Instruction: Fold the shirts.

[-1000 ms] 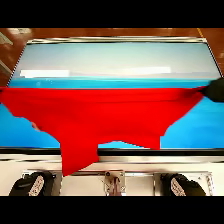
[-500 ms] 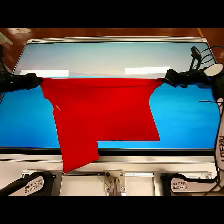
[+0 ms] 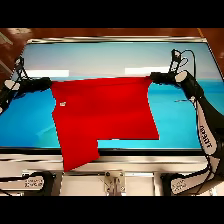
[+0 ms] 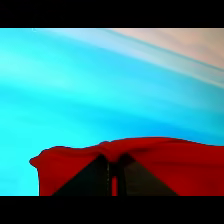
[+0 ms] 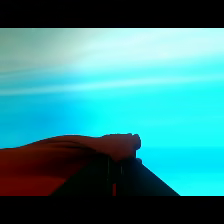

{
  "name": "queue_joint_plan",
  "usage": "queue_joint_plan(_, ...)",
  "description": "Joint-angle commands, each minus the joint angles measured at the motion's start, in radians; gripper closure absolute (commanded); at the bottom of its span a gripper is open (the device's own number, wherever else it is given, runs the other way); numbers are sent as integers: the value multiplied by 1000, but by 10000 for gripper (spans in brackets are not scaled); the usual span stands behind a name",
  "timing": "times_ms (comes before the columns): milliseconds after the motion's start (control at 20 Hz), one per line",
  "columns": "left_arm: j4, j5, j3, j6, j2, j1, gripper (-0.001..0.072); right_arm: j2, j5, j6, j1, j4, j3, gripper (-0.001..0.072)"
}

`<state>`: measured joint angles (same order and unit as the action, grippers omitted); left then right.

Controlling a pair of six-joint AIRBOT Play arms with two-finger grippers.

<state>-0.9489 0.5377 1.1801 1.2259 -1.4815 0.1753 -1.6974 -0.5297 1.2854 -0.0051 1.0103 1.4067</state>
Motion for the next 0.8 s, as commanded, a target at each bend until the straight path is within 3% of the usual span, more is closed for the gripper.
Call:
queue_joint_plan(0, 0, -38, -1, -3, -40, -2, 658, -25, 53, 60, 14, 18, 0, 644)
queue_joint_plan(500, -9, 225, 0, -3, -82, -4, 658, -51, -178, 164, 5, 100, 0, 644)
queue_joint_plan(750, -138, 420, 0, 14, -84, 6, 659, -45, -394, 223, -32, 132, 0, 644)
